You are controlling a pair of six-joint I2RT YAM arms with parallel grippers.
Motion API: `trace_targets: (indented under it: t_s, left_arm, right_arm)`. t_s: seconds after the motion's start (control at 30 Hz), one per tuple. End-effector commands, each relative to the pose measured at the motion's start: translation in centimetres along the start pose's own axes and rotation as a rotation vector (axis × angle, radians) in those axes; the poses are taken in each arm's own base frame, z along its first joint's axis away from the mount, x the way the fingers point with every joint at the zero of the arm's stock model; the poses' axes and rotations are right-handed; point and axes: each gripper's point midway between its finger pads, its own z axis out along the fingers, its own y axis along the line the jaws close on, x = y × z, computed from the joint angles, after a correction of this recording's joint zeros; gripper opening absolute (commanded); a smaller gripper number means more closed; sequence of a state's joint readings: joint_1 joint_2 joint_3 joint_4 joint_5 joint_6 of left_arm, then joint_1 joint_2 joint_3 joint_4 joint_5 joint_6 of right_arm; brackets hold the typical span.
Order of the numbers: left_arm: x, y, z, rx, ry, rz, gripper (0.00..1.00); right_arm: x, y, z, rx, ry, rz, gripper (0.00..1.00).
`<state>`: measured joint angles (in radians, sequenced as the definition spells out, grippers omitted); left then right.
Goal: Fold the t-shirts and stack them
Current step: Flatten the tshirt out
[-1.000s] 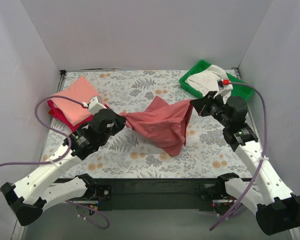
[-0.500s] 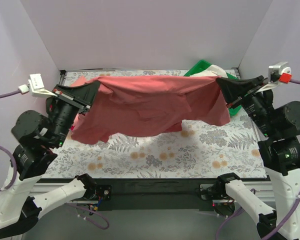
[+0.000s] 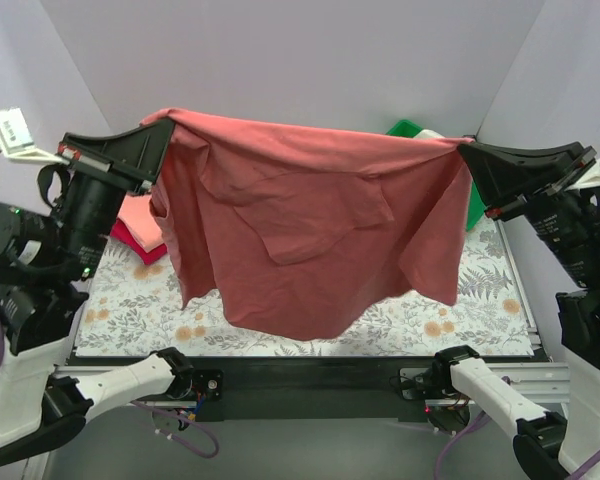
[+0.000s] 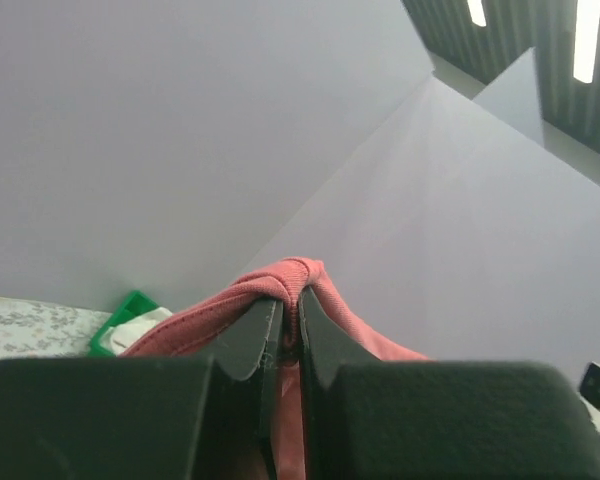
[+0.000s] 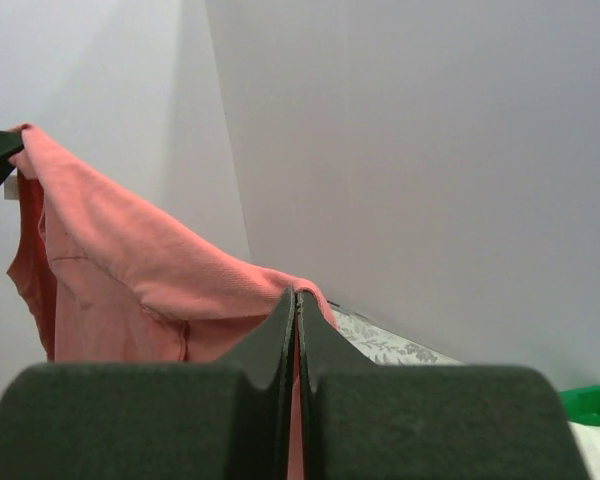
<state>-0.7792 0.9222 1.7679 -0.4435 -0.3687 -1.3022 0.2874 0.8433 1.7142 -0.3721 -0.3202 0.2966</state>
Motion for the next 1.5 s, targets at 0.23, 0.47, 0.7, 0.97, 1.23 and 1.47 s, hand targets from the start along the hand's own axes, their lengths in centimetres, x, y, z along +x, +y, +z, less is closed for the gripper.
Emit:
trace_targets:
  t_s: [0.23,0.47,0.7,0.97,1.23,1.47]
  left_arm:
    - [6.1,12.5,11.4,-0.499,-0.061,0.375,0.00]
    - [5.6,19.9,20.5,-0.383,0.119,0.285,0.00]
    - [1.0,14.4,19.7,-0.239,0.004,0.313,0.00]
    - [2.8,21.0,11.8,-0.508,0.056,0.364,0.00]
    - [13.9,36.2,-2.9,-1.011,0.224,0.232,0.00]
    - [20.1,45.6,-6.2,-1.297,0.414,0.291,0.41]
  right_arm:
    - [10.4,-11.0,8.4,0.257,0.228,-0.021,0.01]
    - [9.1,-15.8,13.5,0.334,0.162,-0.100,0.01]
    - [4.8,-14.2,14.7,0.271,0.097,-0.138,0.01]
    - [14.1,-11.9,7.5,0.234,0.315,-0.013,0.01]
    - [31.1,-7.2,-2.7,0.101,0.625,0.254,0.01]
    - [43.5,-8.0,-5.6,0.077,0.902,0.379,0.18]
